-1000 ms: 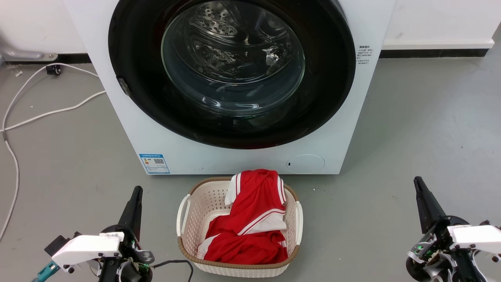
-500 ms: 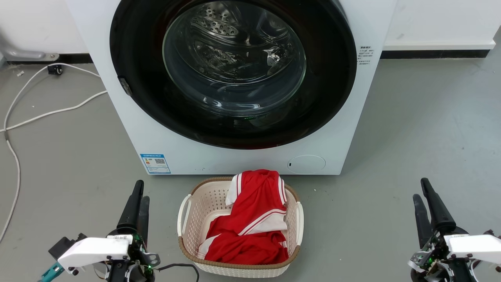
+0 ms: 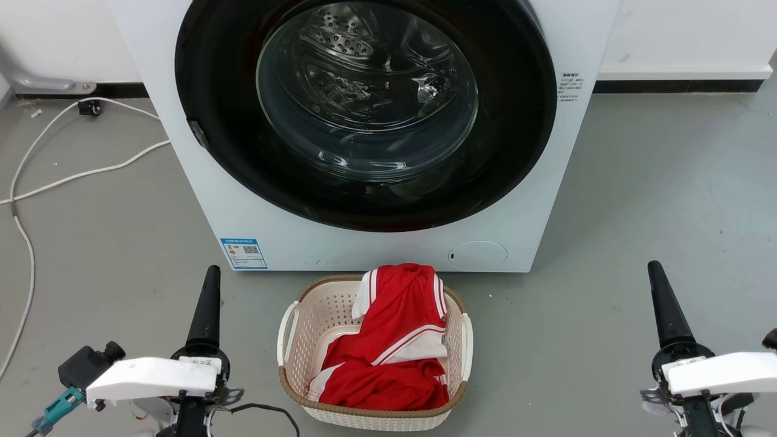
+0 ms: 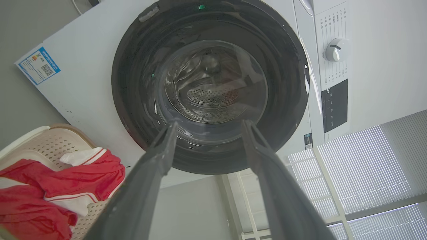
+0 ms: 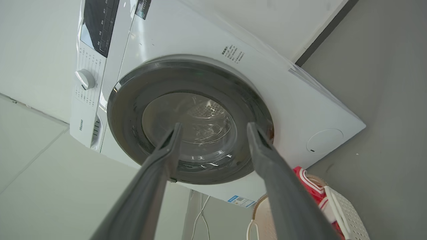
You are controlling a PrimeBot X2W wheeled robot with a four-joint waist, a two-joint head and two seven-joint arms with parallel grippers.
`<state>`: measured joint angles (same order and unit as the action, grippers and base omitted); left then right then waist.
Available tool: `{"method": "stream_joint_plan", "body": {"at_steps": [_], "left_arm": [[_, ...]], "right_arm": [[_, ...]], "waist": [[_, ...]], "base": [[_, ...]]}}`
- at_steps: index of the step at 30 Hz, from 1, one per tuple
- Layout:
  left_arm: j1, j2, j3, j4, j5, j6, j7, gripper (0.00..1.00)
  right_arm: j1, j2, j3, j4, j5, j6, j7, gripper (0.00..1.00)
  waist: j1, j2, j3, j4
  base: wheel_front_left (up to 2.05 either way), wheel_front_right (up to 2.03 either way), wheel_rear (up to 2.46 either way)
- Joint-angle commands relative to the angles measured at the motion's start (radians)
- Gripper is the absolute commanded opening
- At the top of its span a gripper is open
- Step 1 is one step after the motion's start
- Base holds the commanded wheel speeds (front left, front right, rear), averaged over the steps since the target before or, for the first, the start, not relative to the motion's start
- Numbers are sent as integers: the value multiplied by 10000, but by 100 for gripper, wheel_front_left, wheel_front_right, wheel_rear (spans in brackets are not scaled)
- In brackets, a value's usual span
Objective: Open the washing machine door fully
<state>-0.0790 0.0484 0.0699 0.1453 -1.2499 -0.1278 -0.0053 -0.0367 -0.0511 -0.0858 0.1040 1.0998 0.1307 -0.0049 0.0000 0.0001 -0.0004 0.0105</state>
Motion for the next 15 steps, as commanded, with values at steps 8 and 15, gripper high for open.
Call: {"method": "stream_joint_plan", "body": {"at_steps": [8,15], "left_arm": [[-11,25,-100,-349,2045,37,-371,100],[53,26,-200,-330,3439,54,-618,100]], "right_arm": [[142,-7,76,-414,-2010,0,-363,100],[312,-5,26,-538,-3235,0,-519,100]], "waist": [[0,-1,-32,-20],[0,-1,-31,-107]], "base": [[0,0,0],[0,0,0]]}}
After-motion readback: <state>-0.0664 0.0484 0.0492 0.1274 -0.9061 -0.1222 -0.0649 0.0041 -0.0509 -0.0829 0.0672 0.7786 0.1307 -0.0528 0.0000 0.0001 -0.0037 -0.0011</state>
